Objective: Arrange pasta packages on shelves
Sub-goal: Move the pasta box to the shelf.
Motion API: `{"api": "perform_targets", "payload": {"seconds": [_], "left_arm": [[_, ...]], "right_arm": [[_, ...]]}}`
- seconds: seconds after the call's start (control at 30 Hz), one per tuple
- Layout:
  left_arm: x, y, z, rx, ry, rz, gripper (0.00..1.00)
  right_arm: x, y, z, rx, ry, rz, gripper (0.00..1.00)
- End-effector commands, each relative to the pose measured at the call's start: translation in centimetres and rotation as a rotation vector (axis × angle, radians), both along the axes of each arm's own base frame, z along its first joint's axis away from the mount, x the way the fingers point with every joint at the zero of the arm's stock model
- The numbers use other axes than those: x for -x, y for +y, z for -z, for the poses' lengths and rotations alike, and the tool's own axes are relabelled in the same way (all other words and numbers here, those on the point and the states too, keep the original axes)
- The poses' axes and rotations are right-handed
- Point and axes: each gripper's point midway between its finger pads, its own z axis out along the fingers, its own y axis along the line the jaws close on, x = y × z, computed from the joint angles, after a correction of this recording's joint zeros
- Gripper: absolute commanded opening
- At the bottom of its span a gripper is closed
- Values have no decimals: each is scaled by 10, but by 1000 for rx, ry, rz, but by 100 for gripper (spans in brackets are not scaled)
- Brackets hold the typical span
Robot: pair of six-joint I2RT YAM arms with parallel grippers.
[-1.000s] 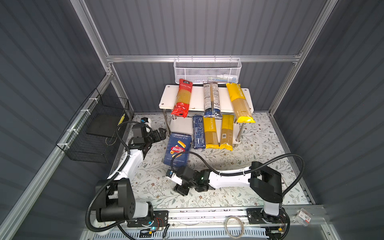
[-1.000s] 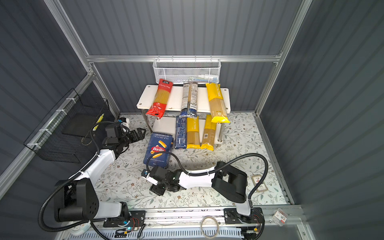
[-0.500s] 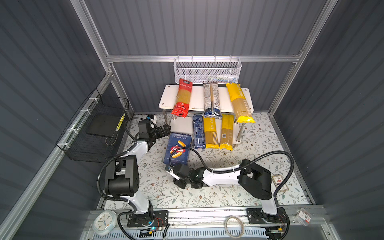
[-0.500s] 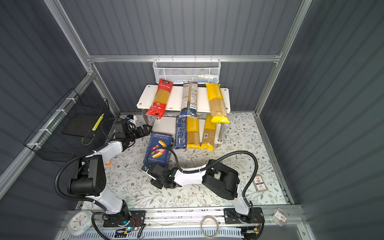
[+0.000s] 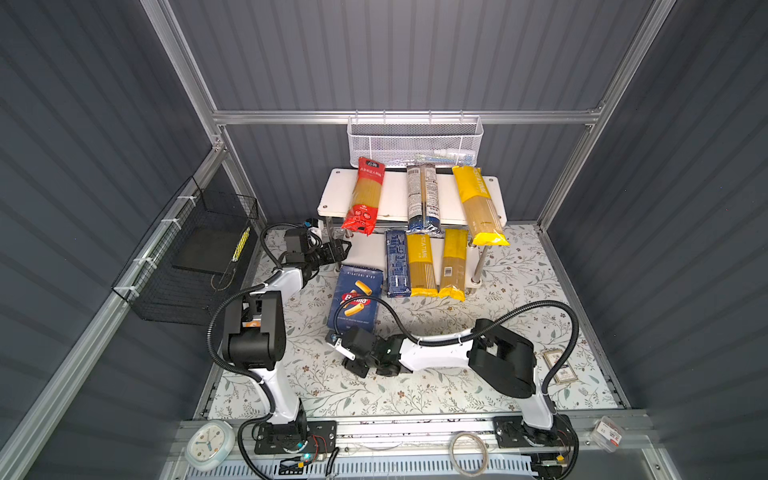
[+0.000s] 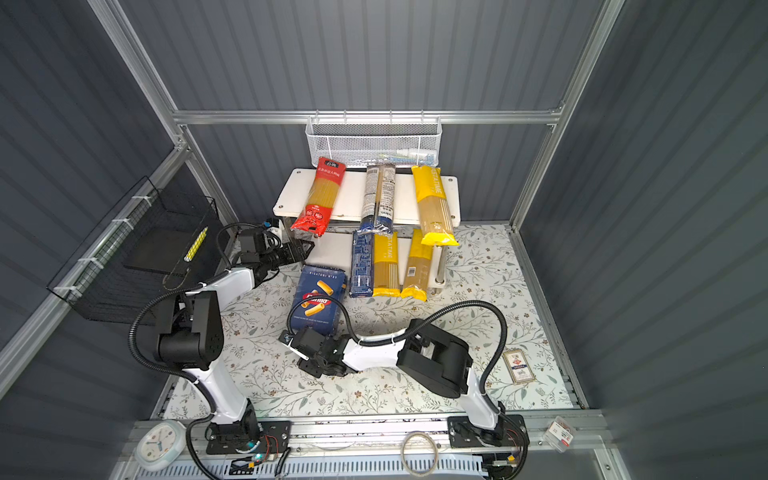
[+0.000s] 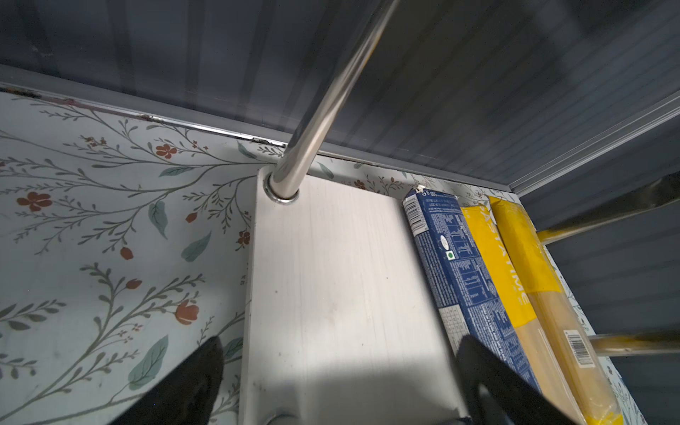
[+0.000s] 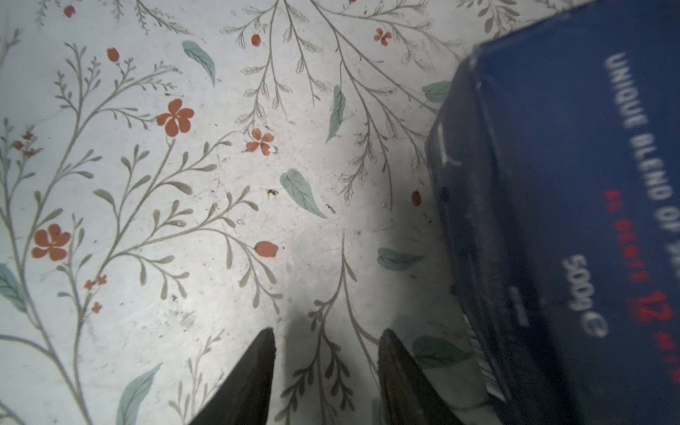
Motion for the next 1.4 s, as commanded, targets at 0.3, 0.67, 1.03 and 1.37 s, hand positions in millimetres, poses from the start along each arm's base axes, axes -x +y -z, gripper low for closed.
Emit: {"api": "perform_targets", "payload": {"seconds": [0.3, 0.67, 1.03, 1.37], "left_arm": [[10, -11, -48, 85, -176, 141, 73], [29, -20, -59, 112, -186, 203, 67], [36, -23, -60, 123, -185, 228, 64], [41, -24, -72, 120, -200, 242, 59]], "right_arm": [[-21, 1, 6, 20, -12, 73, 52], [-78, -25, -1, 44, -124, 315, 54], [-120, -34, -52, -72, -235, 466, 56], [-138, -21, -83, -167, -254, 480, 56]]}}
